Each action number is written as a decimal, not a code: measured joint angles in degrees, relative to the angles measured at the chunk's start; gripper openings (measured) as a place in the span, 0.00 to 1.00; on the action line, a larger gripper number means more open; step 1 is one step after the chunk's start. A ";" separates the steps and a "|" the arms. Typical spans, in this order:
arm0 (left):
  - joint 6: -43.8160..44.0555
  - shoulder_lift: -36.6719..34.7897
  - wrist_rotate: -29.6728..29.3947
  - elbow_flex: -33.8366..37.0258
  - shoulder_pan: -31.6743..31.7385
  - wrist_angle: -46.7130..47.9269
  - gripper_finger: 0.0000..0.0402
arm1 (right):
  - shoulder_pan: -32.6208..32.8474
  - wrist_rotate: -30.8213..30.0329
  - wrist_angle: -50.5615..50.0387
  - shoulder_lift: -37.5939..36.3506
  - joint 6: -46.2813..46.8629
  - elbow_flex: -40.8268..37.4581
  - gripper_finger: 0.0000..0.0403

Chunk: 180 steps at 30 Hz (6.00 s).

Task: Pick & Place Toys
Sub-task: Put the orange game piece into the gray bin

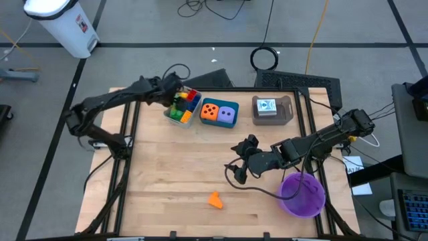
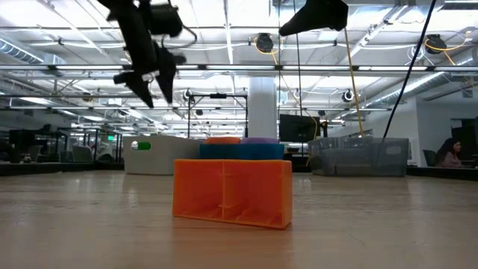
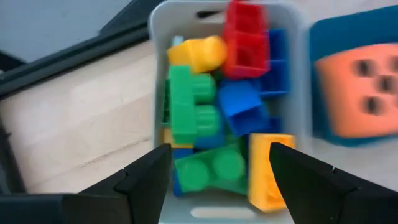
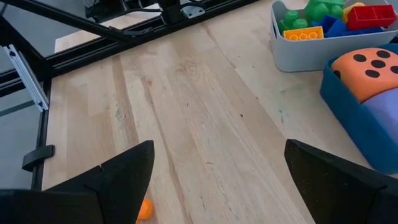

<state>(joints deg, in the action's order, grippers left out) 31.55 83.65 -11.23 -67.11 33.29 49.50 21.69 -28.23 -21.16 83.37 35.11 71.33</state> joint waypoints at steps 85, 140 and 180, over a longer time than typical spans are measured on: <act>9.26 -13.74 -1.26 0.00 -53.70 -46.71 0.70 | 8.24 4.44 15.27 36.37 3.94 5.97 0.87; 30.00 -15.05 -1.32 -0.04 -38.47 -36.96 0.70 | -3.49 -1.51 14.69 10.90 -14.47 4.36 0.35; 40.66 -3.14 16.62 0.00 -30.59 -41.34 0.51 | -8.91 -7.76 13.24 4.37 -22.34 4.42 0.37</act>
<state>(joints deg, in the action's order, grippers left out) 72.21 80.51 5.39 -67.11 2.70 8.16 12.78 -35.99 -7.92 87.74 12.78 75.75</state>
